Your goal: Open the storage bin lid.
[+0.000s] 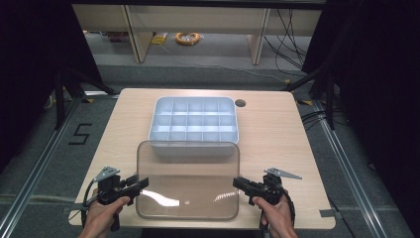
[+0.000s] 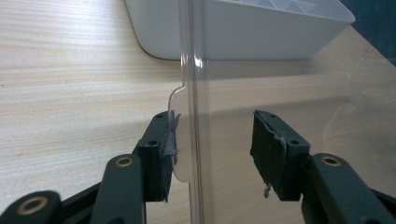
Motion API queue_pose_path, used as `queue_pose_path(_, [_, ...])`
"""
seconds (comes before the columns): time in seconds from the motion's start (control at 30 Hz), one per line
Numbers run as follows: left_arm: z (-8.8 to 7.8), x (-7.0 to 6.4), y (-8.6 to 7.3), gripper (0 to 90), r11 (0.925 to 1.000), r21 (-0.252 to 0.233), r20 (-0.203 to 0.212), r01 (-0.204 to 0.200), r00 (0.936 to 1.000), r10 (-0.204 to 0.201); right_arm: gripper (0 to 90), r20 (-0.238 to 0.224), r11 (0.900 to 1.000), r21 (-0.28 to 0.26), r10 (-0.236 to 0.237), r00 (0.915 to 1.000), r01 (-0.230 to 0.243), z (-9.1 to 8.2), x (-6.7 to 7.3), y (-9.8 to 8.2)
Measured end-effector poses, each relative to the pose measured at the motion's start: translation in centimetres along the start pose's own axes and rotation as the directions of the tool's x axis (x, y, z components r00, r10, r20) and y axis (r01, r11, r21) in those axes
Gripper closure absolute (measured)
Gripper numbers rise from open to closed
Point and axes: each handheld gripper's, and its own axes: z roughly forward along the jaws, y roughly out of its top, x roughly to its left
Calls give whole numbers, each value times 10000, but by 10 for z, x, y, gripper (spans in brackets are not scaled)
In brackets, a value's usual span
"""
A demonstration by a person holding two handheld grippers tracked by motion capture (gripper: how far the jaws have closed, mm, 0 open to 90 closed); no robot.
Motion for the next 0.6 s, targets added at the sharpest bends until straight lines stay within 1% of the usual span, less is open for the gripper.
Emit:
queue_pose_path(0.03, [1,0,0,501,10000,20,-30,3,10000,-3,709,-40,9998,-52,-206,9998,206,0,-2,0])
queue_pose_path(0.07, [2,1,-1,500,9999,60,84,80,9999,-81,709,45,9998,-30,-192,9998,192,1,-3,0])
queue_pose_path(0.1, [3,3,-2,499,9999,83,138,149,9998,-150,708,-13,9999,36,-133,9999,133,0,-3,0])
queue_pose_path(0.13, [4,3,-3,499,9997,147,76,187,9998,-188,707,34,10000,68,24,10000,-25,1,-3,-1])
queue_pose_path(0.17, [4,4,-4,498,9996,241,162,172,9997,-176,703,26,9998,95,145,9999,-145,2,-3,-2])
queue_pose_path(0.2, [5,3,-5,497,9995,284,145,167,9997,-171,698,25,9998,171,47,10000,-47,2,-5,-2])
queue_pose_path(0.23, [6,3,-6,496,9994,283,177,174,9997,-179,694,136,9991,293,299,9995,-303,3,-5,-3])
queue_pose_path(0.27, [7,4,-7,495,9991,368,155,217,9996,-223,693,105,9991,307,283,9995,-286,4,-8,-4])
queue_pose_path(0.3, [7,4,-7,495,9987,430,219,275,9994,-285,693,130,9986,384,370,9992,-375,4,-9,-4])
queue_pose_path(0.33, [9,5,-9,494,9986,405,222,329,9992,-338,692,111,9984,364,426,9990,-430,5,-10,-5])
queue_pose_path(0.37, [10,6,-9,494,9981,481,188,391,9990,-400,688,112,9978,463,463,9989,-468,5,-10,-5])
queue_pose_path(0.43, [11,7,-11,491,9980,546,232,331,9991,-344,679,201,9972,558,481,9986,-492,7,-11,-6])
queue_pose_path(0.47, [13,7,-11,491,9978,520,244,414,9988,-428,675,225,9971,600,454,9987,-467,8,-13,-6])
queue_pose_path(0.5, [13,7,-12,490,9976,568,131,390,9991,-398,674,224,9965,616,546,9983,-559,10,-14,-7])
queue_pose_path(0.53, [14,8,-12,490,9978,543,188,393,9990,-404,671,227,9962,655,557,9982,-571,10,-15,-7])
queue_pose_path(0.6, [16,9,-13,489,9967,683,194,446,9988,-461,669,273,9959,703,546,9981,-564,11,-16,-7])
